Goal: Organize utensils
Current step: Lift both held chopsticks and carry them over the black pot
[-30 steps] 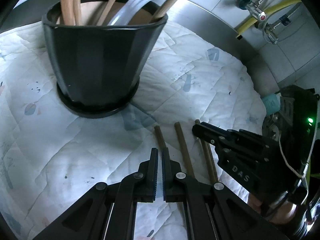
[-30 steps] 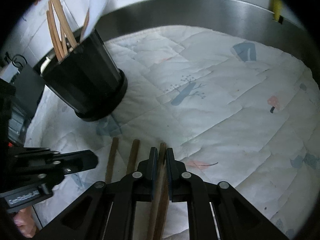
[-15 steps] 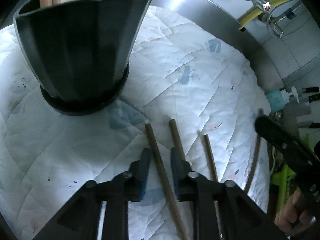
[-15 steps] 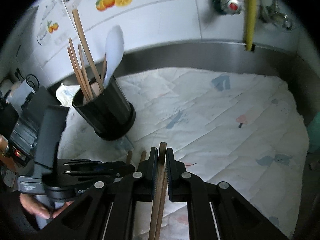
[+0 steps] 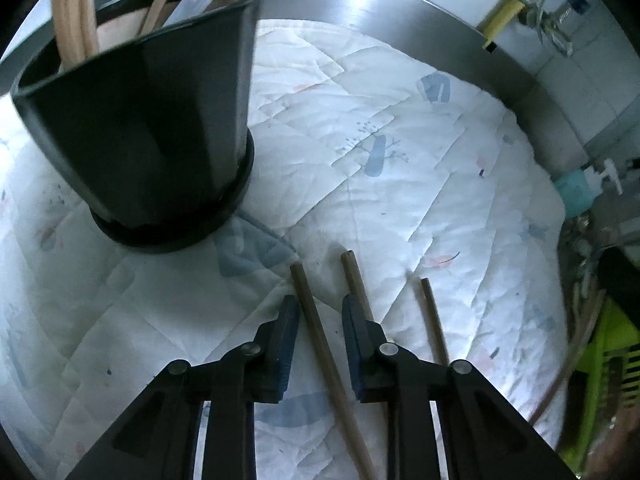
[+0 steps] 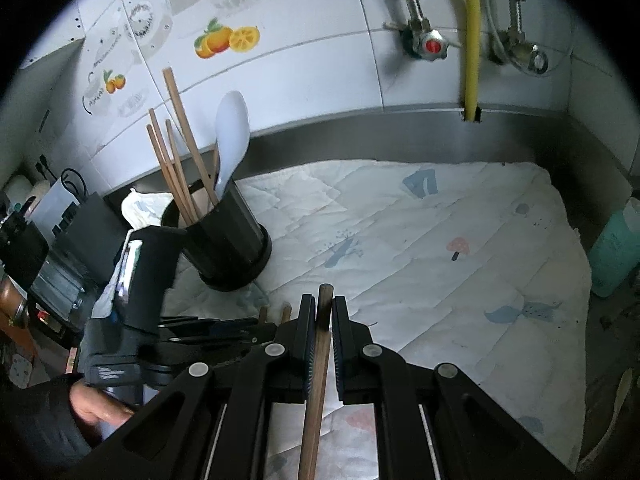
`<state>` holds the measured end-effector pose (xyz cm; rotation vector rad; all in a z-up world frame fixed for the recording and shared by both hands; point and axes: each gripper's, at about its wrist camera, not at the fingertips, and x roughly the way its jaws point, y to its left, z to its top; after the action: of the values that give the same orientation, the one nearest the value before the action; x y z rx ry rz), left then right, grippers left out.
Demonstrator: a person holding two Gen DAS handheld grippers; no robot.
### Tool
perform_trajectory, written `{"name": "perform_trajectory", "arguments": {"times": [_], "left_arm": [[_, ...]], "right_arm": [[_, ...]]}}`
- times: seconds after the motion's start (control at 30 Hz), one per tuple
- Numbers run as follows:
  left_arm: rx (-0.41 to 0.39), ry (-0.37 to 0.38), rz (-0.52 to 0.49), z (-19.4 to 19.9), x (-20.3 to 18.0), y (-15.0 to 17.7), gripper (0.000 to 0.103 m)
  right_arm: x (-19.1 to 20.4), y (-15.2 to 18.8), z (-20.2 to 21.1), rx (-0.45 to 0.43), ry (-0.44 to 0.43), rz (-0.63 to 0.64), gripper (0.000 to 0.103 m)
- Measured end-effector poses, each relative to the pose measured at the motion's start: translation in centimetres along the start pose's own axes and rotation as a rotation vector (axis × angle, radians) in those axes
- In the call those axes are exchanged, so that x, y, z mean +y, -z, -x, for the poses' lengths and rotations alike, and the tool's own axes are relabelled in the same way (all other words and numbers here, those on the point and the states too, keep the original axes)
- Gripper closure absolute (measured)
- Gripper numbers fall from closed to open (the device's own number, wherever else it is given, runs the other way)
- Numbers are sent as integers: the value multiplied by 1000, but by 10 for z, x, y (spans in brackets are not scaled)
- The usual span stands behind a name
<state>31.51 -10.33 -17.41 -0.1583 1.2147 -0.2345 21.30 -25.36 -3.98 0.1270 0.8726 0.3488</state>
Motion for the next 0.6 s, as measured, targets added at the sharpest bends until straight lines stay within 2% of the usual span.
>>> {"name": "perform_trajectory", "arguments": {"times": [0.1, 0.13, 0.33, 0.47, 0.6], "left_arm": [[-14, -46, -34, -1, -3, 0, 90], [-17, -47, -41, -1, -3, 1, 90], [-35, 0, -26, 6, 7, 5, 93], [-99, 35, -23, 33, 13, 11, 93], [-188, 73, -27, 76, 18, 17, 94]], "right_arm": [[2, 1, 10, -19, -1, 3, 92], [3, 1, 13, -24, -2, 5, 92], [11, 3, 34, -58, -6, 31, 92], [16, 3, 46, -77, -13, 45, 92], [22, 1, 61, -107, -24, 64, 93]]}}
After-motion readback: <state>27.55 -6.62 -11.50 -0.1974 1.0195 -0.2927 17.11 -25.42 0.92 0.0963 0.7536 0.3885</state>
